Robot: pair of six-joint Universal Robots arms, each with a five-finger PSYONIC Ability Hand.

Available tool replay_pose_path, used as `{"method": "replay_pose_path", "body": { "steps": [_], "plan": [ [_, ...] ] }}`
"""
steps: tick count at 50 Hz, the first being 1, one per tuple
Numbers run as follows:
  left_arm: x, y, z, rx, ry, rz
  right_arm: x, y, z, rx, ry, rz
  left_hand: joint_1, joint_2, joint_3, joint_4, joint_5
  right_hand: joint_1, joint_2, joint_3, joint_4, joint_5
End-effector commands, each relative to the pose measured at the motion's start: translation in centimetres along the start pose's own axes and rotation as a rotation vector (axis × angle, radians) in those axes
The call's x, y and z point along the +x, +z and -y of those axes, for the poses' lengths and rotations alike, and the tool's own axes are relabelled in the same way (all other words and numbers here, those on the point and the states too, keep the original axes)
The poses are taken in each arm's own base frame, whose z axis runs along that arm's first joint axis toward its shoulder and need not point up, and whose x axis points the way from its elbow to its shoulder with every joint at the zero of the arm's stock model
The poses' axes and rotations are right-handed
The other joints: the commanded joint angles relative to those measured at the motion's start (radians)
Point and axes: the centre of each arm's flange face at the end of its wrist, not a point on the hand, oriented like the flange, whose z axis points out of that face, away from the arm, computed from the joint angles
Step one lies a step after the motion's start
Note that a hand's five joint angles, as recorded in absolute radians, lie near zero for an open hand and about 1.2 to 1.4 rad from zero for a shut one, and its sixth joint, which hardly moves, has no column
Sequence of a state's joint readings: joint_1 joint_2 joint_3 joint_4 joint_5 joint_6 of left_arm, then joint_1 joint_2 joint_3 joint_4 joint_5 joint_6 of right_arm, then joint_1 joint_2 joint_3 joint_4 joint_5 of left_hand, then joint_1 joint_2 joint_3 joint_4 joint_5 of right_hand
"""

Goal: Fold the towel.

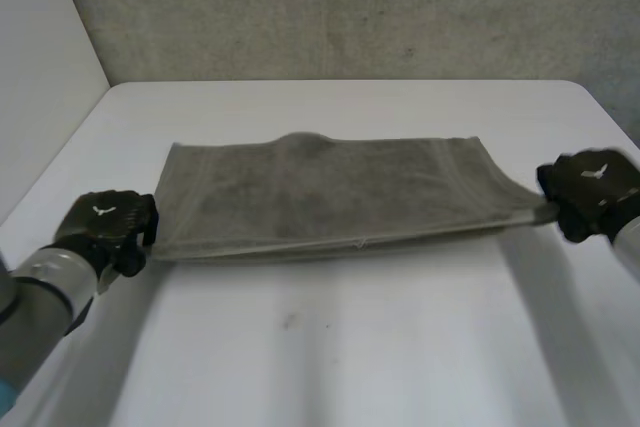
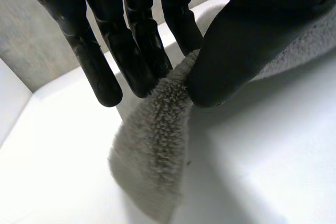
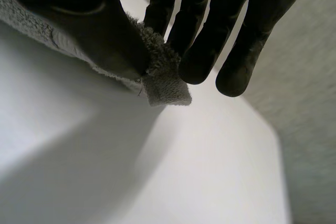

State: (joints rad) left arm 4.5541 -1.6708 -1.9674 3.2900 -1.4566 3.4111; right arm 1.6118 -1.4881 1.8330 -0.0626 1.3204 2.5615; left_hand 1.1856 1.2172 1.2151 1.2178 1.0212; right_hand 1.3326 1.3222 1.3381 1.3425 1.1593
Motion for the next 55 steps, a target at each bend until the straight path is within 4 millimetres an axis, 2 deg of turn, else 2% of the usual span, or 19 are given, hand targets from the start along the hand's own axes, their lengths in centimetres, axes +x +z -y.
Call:
{"method": "replay_pose_path", "body": {
  "steps": [1, 7, 14, 19, 21, 23, 24, 27, 31, 32, 39, 46, 47, 48, 49, 50, 51, 52, 55],
  "plan": [
    [-0.3, -5.1, 2.9, 0.038, 0.018, 0.016, 2.1, -4.3, 4.2, 0.058, -0.124, -0.066, 0.211, 0.179, 0.181, 0.178, 0.2, 0.064, 0.074, 0.058, 0.054, 0.062],
    [-0.2, -7.1, 4.1, 0.079, 0.037, 0.018, 2.3, -6.8, 5.8, 0.043, -0.195, -0.063, 0.211, 0.179, 0.181, 0.178, 0.2, 0.064, 0.074, 0.058, 0.054, 0.062],
    [0.0, -6.2, 3.3, 0.036, 0.051, -0.002, 2.1, -6.7, 5.5, -0.003, -0.247, -0.023, 0.211, 0.179, 0.181, 0.178, 0.2, 0.064, 0.074, 0.058, 0.054, 0.062],
    [0.0, -2.6, 1.9, -0.03, 0.048, -0.024, 1.6, -3.5, 3.5, -0.09, -0.23, 0.05, 0.211, 0.179, 0.181, 0.178, 0.2, 0.064, 0.074, 0.058, 0.054, 0.062],
    [0.0, -1.2, 1.7, -0.035, 0.048, -0.027, 1.6, -0.8, 2.1, -0.139, -0.21, 0.091, 0.211, 0.179, 0.181, 0.178, 0.2, 0.064, 0.074, 0.058, 0.054, 0.062],
    [0.0, 1.7, 1.1, -0.05, 0.048, -0.036, 1.6, 0.6, 1.5, -0.158, -0.203, 0.105, 0.211, 0.179, 0.181, 0.178, 0.2, 0.064, 0.074, 0.058, 0.054, 0.062],
    [0.0, 1.7, 1.1, -0.05, 0.048, -0.036, 1.6, 2.0, 1.0, -0.175, -0.198, 0.112, 0.211, 0.179, 0.181, 0.178, 0.2, 0.064, 0.074, 0.058, 0.054, 0.062],
    [0.0, 4.7, 1.0, -0.042, 0.055, -0.04, 1.2, 3.3, 0.8, -0.183, -0.197, 0.12, 0.211, 0.179, 0.181, 0.178, 0.2, 0.064, 0.074, 0.058, 0.054, 0.062],
    [0.4, 9.0, 1.1, -0.025, 0.061, -0.053, -0.1, 7.1, 0.4, -0.199, -0.213, 0.12, 0.211, 0.179, 0.181, 0.178, 0.2, 0.064, 0.074, 0.058, 0.054, 0.062],
    [0.4, 9.0, 1.1, -0.024, 0.061, -0.053, 0.0, 8.3, 0.2, -0.203, -0.211, 0.103, 0.211, 0.179, 0.181, 0.178, 0.2, 0.064, 0.074, 0.058, 0.054, 0.062],
    [0.0, 15.0, 1.6, 0.042, 0.067, -0.035, -0.7, 12.0, 0.1, -0.185, -0.199, 0.067, 0.211, 0.179, 0.181, 0.178, 0.2, 0.064, 0.074, 0.058, 0.054, 0.062],
    [0.3, 17.6, 1.5, 0.073, 0.07, -0.038, -1.3, 14.6, 0.5, -0.151, -0.213, 0.027, 0.211, 0.179, 0.181, 0.178, 0.2, 0.064, 0.074, 0.058, 0.054, 0.062],
    [0.2, 17.9, 1.3, 0.073, 0.066, -0.033, -1.4, 15.2, 0.4, -0.149, -0.217, 0.01, -0.144, -0.175, -0.173, -0.176, -0.154, -0.331, -0.32, -0.336, -0.34, -0.332],
    [0.2, 17.9, 1.3, 0.073, 0.066, -0.033, -1.6, 15.7, 0.6, -0.146, -0.224, -0.012, -0.147, -0.179, -0.177, -0.179, -0.157, -1.158, -1.148, -1.164, -1.168, -1.159],
    [0.2, 18.1, 1.2, 0.074, 0.063, -0.032, -1.6, 15.7, 0.6, -0.146, -0.224, -0.012, -1.011, -1.043, -1.041, -1.043, -1.021, -1.158, -1.148, -1.164, -1.168, -1.159],
    [0.2, 18.2, 1.2, 0.078, 0.06, -0.034, -1.6, 16.1, 0.9, -0.138, -0.229, -0.034, -0.834, -0.865, -0.863, -0.866, -0.844, -1.158, -1.148, -1.164, -1.168, -1.159],
    [0.2, 18.2, 1.2, 0.078, 0.06, -0.034, -1.6, 16.1, 0.9, -0.138, -0.229, -0.034, -0.831, -0.863, -0.861, -0.863, -0.841, -1.158, -1.148, -1.164, -1.168, -1.159],
    [0.2, 18.2, 1.5, 0.086, 0.059, -0.031, -1.4, 16.3, 1.3, -0.134, -0.232, -0.062, -1.011, -1.043, -1.041, -1.043, -1.021, -1.158, -1.148, -1.164, -1.168, -1.159],
    [0.4, 17.8, 2.2, 0.101, 0.058, -0.035, -0.8, 16.4, 2.3, -0.113, -0.223, -0.104, -1.011, -1.043, -1.041, -1.043, -1.021, -1.158, -1.148, -1.164, -1.168, -1.159]
  ]
}}
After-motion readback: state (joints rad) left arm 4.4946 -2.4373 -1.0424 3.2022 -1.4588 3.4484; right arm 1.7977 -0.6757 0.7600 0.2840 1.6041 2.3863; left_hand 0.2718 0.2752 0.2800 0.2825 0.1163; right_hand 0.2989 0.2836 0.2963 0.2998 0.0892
